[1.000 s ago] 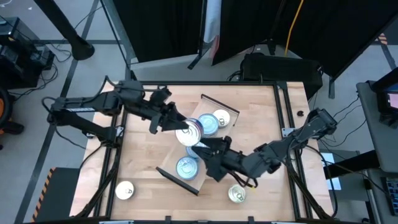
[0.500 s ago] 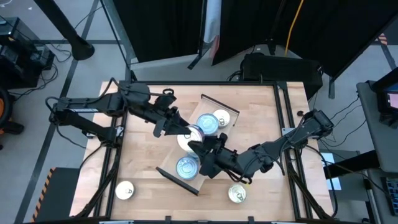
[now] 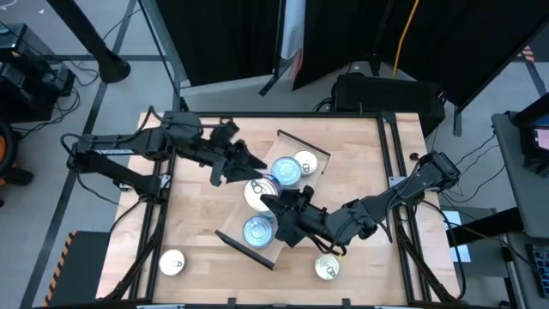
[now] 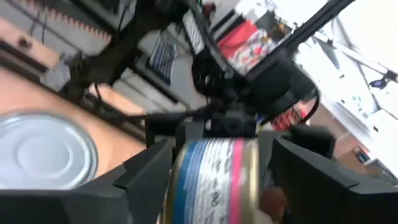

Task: Stack canned seafood by type on shelf
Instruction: Stack the blue-pink tuna can on top of the other blue-pink tuna can on the shelf

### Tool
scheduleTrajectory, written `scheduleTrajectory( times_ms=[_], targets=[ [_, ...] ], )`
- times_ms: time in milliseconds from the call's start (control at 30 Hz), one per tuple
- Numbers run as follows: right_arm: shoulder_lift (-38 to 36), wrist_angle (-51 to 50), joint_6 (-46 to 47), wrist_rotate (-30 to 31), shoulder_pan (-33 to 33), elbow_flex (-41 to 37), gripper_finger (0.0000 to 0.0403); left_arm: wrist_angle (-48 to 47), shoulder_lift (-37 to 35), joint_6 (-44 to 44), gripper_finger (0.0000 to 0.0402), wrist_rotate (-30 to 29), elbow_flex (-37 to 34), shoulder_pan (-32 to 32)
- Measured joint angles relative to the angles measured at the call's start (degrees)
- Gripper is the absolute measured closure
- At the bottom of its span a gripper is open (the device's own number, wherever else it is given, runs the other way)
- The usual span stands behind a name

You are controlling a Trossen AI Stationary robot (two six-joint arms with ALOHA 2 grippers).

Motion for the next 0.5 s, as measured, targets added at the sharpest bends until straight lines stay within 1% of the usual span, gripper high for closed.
scheduleTrajectory(
  times_ms=[67,167,267,333,400,500],
  targets=[
    [0.0,0.1,1.0,0.2,0.2,0.0,0.0218,1.5,-0.6,0.3,0.0108,-1.5,0.0,0.4],
    [0.0,0.3,1.9,2.1,0.6,0.0,0.0225,3.9,-2.3,2.8,0.0087,-4.8,0.0,1.8],
    [-0.6,0.1,4.1,4.9,1.6,0.0,0.0234,3.9,-4.9,7.5,0.008,-6.6,1.2,4.0],
    [-2.3,0.1,6.5,6.2,3.3,0.0,0.0232,1.7,-7.8,10.0,0.008,-7.0,2.3,5.2],
    [-5.1,0.6,10.4,7.1,5.7,0.0,0.0226,-0.3,-10.8,12.7,0.008,-7.9,2.9,5.7],
    [-10.4,-0.6,20.6,8.3,8.7,0.0,0.0222,-5.9,-15.0,17.9,0.008,-10.5,2.8,5.6]
  ],
)
